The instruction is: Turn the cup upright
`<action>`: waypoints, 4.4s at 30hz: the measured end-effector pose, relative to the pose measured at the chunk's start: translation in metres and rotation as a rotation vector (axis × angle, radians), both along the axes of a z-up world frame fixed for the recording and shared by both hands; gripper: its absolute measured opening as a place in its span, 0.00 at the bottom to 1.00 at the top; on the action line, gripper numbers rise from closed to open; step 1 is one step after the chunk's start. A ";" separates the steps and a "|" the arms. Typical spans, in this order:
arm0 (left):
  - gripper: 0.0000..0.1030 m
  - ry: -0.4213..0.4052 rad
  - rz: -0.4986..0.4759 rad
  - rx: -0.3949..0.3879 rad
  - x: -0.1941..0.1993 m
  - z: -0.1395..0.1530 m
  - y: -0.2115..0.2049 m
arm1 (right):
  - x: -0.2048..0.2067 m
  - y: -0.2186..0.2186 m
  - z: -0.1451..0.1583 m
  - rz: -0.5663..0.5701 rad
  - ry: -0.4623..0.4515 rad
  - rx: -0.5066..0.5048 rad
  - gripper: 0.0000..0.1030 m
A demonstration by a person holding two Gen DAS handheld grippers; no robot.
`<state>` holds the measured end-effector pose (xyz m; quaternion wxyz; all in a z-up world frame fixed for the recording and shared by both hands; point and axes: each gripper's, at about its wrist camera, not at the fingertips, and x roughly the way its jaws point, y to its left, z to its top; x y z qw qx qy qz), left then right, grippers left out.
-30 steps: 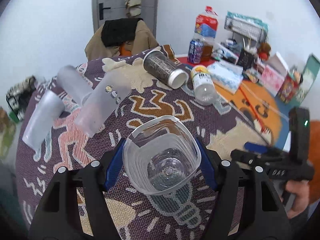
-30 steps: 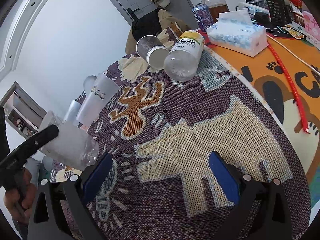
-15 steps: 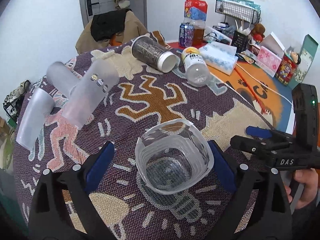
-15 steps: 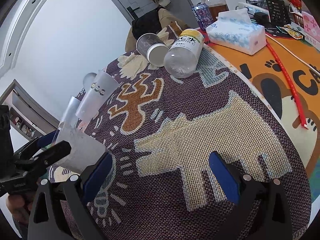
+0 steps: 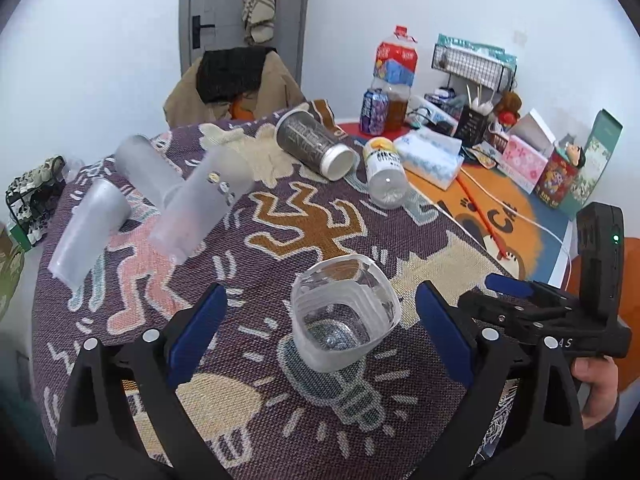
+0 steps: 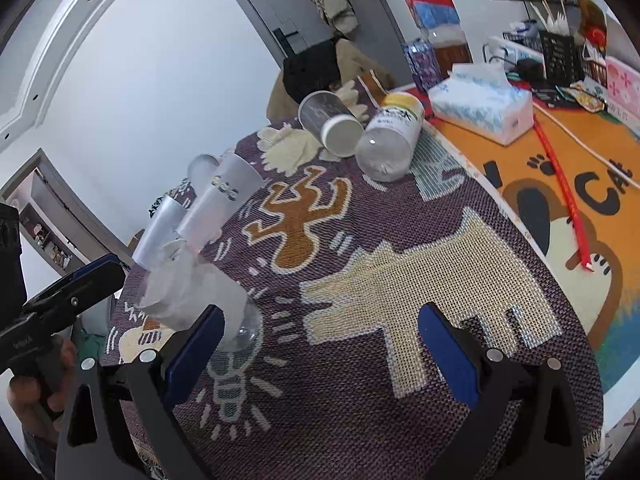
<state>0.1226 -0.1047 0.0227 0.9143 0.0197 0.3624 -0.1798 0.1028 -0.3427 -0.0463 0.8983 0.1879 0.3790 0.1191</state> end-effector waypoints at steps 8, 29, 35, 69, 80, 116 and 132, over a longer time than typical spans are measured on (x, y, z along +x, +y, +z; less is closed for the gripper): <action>0.95 -0.081 0.068 -0.005 -0.031 0.012 0.022 | -0.025 0.014 0.018 0.011 -0.065 -0.030 0.92; 0.95 -0.179 0.174 -0.050 -0.100 0.010 0.069 | -0.081 0.053 0.036 0.033 -0.206 -0.107 0.93; 0.95 -0.206 0.207 -0.050 -0.119 0.005 0.074 | -0.096 0.057 0.040 0.035 -0.243 -0.125 0.93; 0.95 -0.234 0.287 -0.046 -0.168 -0.018 0.081 | -0.135 0.070 0.023 0.080 -0.296 -0.175 0.93; 0.95 -0.226 0.284 -0.037 -0.165 -0.020 0.078 | -0.133 0.068 0.021 0.077 -0.294 -0.178 0.93; 0.95 -0.277 0.298 -0.042 -0.172 -0.011 0.077 | -0.135 0.068 0.022 0.074 -0.303 -0.182 0.93; 0.95 -0.285 0.290 -0.034 -0.174 -0.010 0.072 | -0.136 0.068 0.023 0.076 -0.305 -0.186 0.93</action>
